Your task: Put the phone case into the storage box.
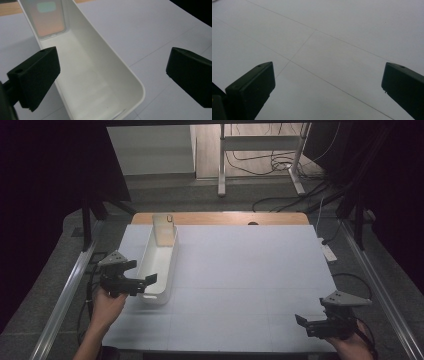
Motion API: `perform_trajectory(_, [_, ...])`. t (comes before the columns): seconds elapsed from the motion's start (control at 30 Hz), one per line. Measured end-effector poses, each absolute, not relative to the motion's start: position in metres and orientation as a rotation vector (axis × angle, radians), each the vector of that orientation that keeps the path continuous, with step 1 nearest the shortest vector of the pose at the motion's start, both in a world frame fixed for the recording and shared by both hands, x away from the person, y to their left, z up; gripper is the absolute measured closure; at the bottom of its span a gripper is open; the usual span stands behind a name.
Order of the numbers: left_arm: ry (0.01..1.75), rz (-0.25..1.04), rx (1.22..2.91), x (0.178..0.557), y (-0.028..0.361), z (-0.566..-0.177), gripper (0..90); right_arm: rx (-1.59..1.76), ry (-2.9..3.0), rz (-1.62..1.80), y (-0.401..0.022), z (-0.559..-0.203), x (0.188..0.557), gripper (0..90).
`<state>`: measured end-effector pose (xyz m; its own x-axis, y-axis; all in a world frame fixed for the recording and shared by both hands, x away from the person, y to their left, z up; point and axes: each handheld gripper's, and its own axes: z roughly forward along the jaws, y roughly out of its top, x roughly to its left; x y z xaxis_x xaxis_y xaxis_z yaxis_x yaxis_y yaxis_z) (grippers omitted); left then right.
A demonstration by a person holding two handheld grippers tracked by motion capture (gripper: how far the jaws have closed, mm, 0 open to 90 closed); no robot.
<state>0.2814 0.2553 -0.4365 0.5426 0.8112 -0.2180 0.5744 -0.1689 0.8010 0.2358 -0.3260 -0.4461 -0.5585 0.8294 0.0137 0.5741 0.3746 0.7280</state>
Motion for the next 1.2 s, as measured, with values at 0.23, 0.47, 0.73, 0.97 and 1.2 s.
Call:
perform_trajectory(0.23, [1.146, 0.326, 1.863, 0.27, 0.258, -0.439, 0.1, 1.219, 2.285, 0.991, -0.325, -0.446, 0.236, 0.0])
perform_trajectory(0.47, [1.151, 0.342, 1.839, 0.252, 0.264, -0.44, 0.3, 1.217, 2.285, 0.99, -0.325, -0.446, 0.236, 0.0])
perform_trajectory(0.73, [1.166, 0.357, 1.826, 0.237, 0.272, -0.442, 0.3, 1.217, 2.284, 0.99, -0.325, -0.446, 0.235, 0.0])
perform_trajectory(0.97, [1.178, 0.382, 1.826, 0.226, 0.276, -0.445, 0.3, 1.218, 2.282, 0.989, -0.325, -0.446, 0.235, 0.0])
perform_trajectory(1.2, [1.194, 0.408, 1.838, 0.216, 0.278, -0.448, 0.2, 1.222, 2.279, 0.99, -0.325, -0.446, 0.235, 0.0])
